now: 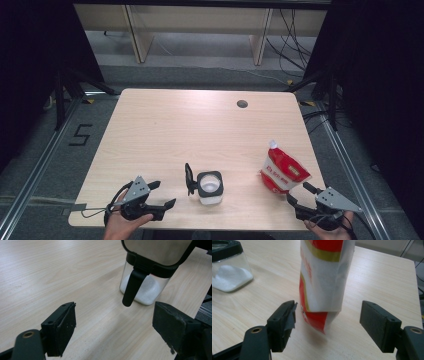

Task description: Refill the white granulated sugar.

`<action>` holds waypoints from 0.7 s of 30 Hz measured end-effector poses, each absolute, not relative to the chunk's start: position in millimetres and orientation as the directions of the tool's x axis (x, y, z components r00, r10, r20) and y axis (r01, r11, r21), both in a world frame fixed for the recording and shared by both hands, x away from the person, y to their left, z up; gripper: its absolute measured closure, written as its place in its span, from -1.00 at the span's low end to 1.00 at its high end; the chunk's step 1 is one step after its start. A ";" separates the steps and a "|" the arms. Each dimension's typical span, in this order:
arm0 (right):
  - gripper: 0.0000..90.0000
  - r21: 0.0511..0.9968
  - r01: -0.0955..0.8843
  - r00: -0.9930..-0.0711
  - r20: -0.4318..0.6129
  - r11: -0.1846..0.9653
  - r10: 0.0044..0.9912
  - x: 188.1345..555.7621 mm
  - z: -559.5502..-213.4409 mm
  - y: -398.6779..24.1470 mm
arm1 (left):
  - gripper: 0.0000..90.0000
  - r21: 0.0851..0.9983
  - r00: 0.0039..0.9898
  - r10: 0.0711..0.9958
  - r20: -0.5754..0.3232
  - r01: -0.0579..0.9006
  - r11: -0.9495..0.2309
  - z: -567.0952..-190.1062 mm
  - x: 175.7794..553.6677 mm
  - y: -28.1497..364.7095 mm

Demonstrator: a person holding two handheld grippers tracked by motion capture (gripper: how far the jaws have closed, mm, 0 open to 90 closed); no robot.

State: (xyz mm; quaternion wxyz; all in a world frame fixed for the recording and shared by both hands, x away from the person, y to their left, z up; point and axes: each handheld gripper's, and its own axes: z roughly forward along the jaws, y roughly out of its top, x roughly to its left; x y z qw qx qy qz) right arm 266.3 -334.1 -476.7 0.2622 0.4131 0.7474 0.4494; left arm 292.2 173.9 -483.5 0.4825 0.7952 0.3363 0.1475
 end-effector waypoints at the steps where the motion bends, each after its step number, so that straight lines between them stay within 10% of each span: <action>1: -0.35 0.883 0.409 -0.496 0.006 0.228 0.868 263.0 -476.8 -333.7 | -0.58 0.868 0.729 0.678 -0.097 0.395 -0.301 -482.5 291.9 171.7; 21: -0.40 0.857 0.437 -0.521 -0.007 0.274 0.854 254.4 -479.9 -329.0 | -0.51 0.854 0.739 0.666 -0.101 0.408 -0.323 -465.9 290.7 162.9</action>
